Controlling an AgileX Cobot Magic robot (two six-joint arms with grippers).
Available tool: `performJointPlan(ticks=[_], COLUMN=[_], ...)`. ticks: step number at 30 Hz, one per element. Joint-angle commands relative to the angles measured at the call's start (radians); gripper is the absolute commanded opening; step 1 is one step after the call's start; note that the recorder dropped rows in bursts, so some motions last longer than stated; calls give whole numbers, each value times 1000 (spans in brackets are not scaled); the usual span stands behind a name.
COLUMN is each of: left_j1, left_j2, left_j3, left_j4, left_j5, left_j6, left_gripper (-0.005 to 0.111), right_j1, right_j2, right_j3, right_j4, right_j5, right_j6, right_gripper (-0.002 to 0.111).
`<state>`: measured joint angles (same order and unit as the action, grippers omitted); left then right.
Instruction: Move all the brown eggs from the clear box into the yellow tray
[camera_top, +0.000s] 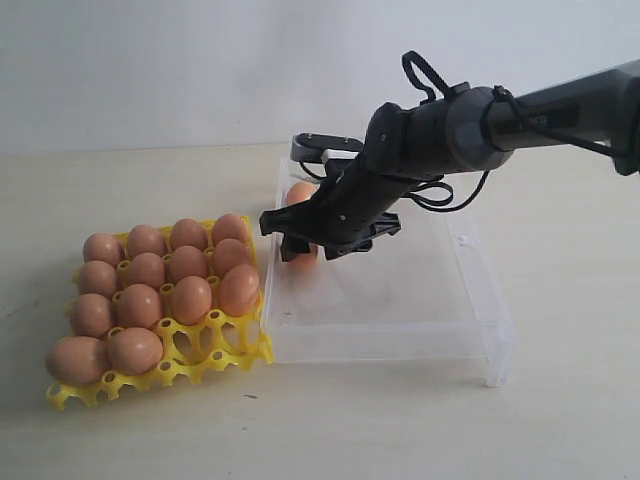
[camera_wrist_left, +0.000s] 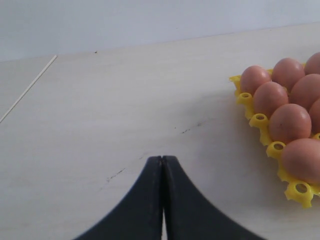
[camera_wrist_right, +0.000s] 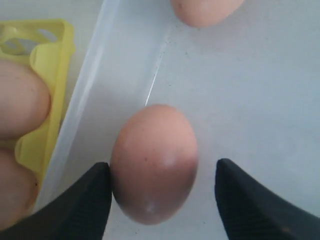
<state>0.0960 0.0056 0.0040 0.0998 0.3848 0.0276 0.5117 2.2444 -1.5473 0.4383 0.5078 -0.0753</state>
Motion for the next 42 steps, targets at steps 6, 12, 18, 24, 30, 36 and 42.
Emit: performJointPlan(ticks=[6, 12, 18, 24, 30, 36, 42], left_j1=[-6, -6, -6, -6, -6, -6, -6], left_j2=[-6, -6, -6, -6, -6, -6, -6], left_j3=[-4, -4, -4, -4, -4, -4, -4], left_j4=[1, 1, 1, 1, 1, 1, 1], left_j5=[-8, -8, -8, -8, -8, -8, -8], left_j6=[-5, -5, -5, -5, -5, -5, -5], left_gripper=[0, 0, 0, 0, 0, 0, 0], right_j1=[1, 1, 1, 1, 1, 1, 1], right_j2=[5, 5, 18, 82, 93, 93, 51], right_j3=[-7, -7, -33, -161, -187, -187, -187], right_j4=[26, 26, 26, 12, -33, -48, -151], right_j5=[-112, -152, -146, 42, 92, 101, 146], right_j6=[-64, -92, -173, -214, -212, -216, -219], right_gripper=[57, 57, 57, 57, 57, 14, 0])
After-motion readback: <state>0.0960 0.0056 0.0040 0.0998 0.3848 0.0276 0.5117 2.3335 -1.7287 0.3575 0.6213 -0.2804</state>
